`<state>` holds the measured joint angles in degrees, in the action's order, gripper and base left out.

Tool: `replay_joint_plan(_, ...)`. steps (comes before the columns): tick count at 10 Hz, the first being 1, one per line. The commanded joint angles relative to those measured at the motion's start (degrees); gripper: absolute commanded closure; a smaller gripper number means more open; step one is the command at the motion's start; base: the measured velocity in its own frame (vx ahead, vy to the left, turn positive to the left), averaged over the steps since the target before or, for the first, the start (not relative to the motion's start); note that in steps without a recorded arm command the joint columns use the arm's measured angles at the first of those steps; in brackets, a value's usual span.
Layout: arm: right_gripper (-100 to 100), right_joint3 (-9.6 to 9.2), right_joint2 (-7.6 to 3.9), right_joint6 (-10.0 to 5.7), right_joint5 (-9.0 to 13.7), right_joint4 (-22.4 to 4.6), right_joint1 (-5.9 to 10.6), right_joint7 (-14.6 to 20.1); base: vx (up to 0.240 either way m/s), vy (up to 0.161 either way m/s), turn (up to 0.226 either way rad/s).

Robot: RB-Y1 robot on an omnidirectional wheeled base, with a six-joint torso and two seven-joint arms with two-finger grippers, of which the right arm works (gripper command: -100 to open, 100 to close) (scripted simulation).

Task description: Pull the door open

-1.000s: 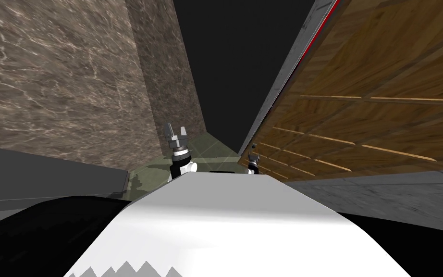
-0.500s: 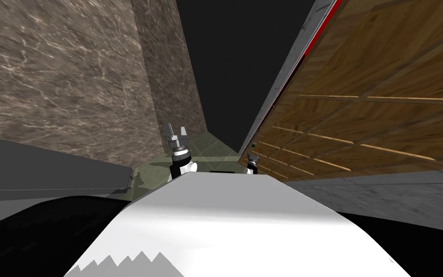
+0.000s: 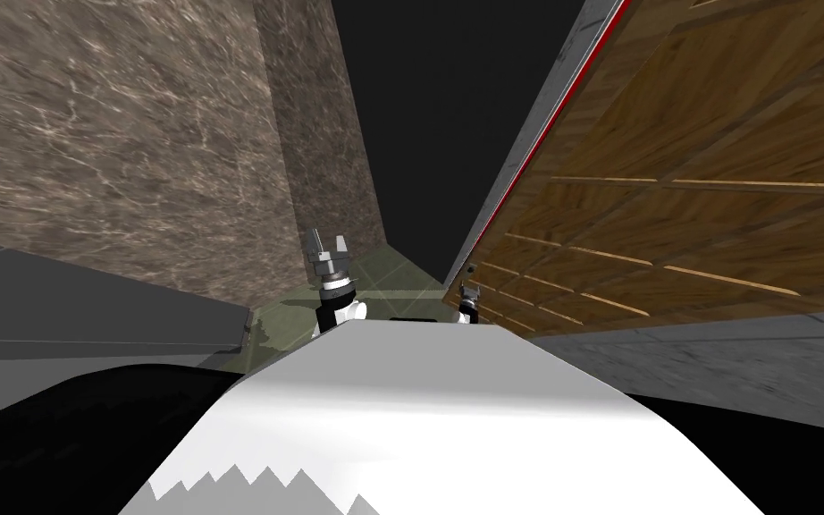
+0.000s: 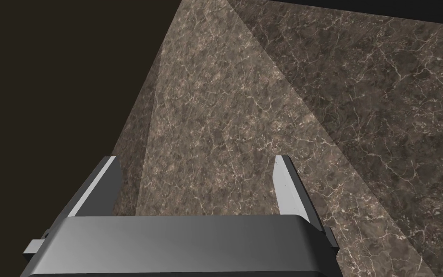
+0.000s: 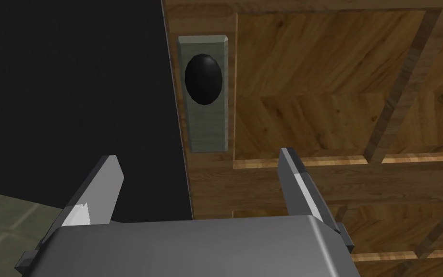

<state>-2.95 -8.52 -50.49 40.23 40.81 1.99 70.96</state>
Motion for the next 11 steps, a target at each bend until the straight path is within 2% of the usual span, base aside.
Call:
replay_joint_plan(1, -100, -0.01, -1.49, -0.25, 0.14, -0.39, -0.69, 1.74, 0.125, -0.002, 0.062)
replay_joint_plan(2, -100, -0.01, -1.49, -0.25, 0.14, -0.39, -0.69, 1.74, 0.165, 0.002, 0.028)
replay_joint_plan(4, -100, -0.02, -2.98, -0.5, 0.28, -0.79, -1.38, 3.5, 0.159, -0.004, 0.039)
replay_joint_plan(5, -100, -0.03, -4.11, -0.69, 0.39, -1.09, -1.91, 4.82, 0.149, -0.012, 0.05)
replay_joint_plan(7, -100, -0.04, -5.27, -0.88, 0.5, -1.4, -2.45, 6.18, 0.129, -0.003, 0.036)
replay_joint_plan(8, -100, -0.05, -6.38, -1.07, 0.61, -1.69, -2.96, 7.48, 0.128, 0.006, 0.039)
replay_joint_plan(9, -100, -0.05, -6.91, -1.16, 0.66, -1.83, -3.21, 8.1, 0.13, 0.001, 0.046)
replay_joint_plan(10, -100, -0.06, -8.23, -1.38, 0.78, -2.18, -3.82, 9.65, 0.158, -0.006, 0.067)
replay_joint_plan(11, -100, -0.06, -8.55, -1.44, 0.81, -2.27, -3.97, 10.03, 0.155, -0.01, 0.037)
